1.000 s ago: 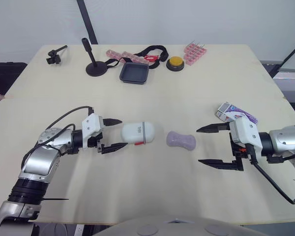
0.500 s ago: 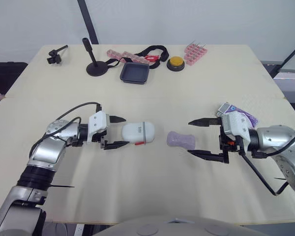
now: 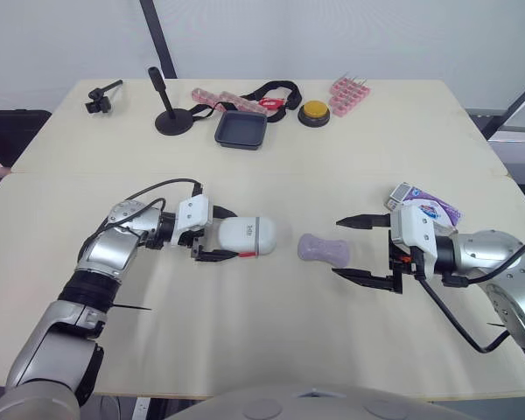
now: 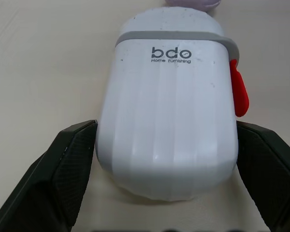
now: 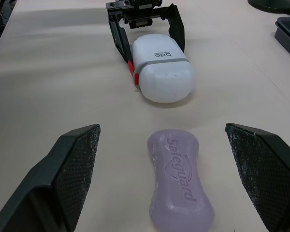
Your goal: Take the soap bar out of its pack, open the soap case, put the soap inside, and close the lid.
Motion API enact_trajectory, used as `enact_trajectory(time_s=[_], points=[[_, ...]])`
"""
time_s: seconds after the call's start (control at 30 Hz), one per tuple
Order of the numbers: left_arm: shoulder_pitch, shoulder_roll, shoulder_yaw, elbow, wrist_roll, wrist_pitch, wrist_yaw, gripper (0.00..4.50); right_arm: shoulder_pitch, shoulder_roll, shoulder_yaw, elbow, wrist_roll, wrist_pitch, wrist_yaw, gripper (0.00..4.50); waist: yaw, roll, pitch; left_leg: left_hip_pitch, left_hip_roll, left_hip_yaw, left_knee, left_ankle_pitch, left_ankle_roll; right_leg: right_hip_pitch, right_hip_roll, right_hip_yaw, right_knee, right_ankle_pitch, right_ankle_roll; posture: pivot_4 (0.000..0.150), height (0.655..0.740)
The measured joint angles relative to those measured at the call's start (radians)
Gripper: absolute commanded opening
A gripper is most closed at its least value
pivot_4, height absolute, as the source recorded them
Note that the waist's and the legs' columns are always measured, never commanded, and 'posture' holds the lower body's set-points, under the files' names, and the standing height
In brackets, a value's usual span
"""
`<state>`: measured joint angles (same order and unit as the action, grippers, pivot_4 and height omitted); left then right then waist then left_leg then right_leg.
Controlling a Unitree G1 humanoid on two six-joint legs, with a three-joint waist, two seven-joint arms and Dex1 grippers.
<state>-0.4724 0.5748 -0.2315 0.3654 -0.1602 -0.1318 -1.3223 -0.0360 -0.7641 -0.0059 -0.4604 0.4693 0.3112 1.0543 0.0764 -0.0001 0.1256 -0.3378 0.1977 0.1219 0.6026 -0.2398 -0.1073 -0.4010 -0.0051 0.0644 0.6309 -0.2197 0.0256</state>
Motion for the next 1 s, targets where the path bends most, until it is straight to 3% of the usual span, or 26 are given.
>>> enact_trajectory(time_s=[0.23,0.37,0.7,0.87,1.0], points=[[-0.036,-0.028,-0.022,0.063,0.016,-0.041,-0.021,4.5,0.014,-0.012,-0.003,-0.022,-0.004,0.006,-0.019,4.48,0.002,0.0,0.0,0.0,0.0,0.0,0.0,0.0,0.0,0.0,0.0,0.0,0.0,0.0,0.0,0.15,0.74],[-0.046,-0.028,-0.024,0.071,0.015,-0.047,-0.057,3.48,0.019,-0.017,-0.003,-0.023,-0.005,0.009,-0.029,4.5,0.002,0.0,0.0,0.0,0.0,0.0,0.0,0.0,0.0,0.0,0.0,0.0,0.0,0.0,0.0,0.15,0.74],[-0.037,-0.024,-0.021,0.051,0.018,-0.047,-0.053,3.48,-0.01,-0.014,0.003,-0.023,0.0,0.085,-0.071,4.5,0.0,0.0,0.0,0.0,0.0,0.0,0.0,0.0,-0.001,0.0,0.0,0.0,0.0,0.0,0.0,0.15,0.74],[0.078,0.05,0.038,-0.14,-0.041,0.043,-0.033,3.48,-0.131,0.048,0.015,-0.022,0.108,0.401,-0.218,4.5,-0.01,0.0,0.0,0.001,0.0,0.0,-0.003,0.001,-0.003,0.0,0.001,0.0,-0.001,0.0,0.0,0.15,0.74],[0.252,0.116,0.102,-0.322,-0.078,0.102,0.015,3.48,-0.253,0.198,-0.006,0.008,0.297,0.776,-0.391,4.5,-0.013,0.0,0.0,0.002,0.0,0.0,-0.008,0.002,-0.005,0.0,0.002,0.0,-0.004,0.0,0.0,0.15,0.74]])
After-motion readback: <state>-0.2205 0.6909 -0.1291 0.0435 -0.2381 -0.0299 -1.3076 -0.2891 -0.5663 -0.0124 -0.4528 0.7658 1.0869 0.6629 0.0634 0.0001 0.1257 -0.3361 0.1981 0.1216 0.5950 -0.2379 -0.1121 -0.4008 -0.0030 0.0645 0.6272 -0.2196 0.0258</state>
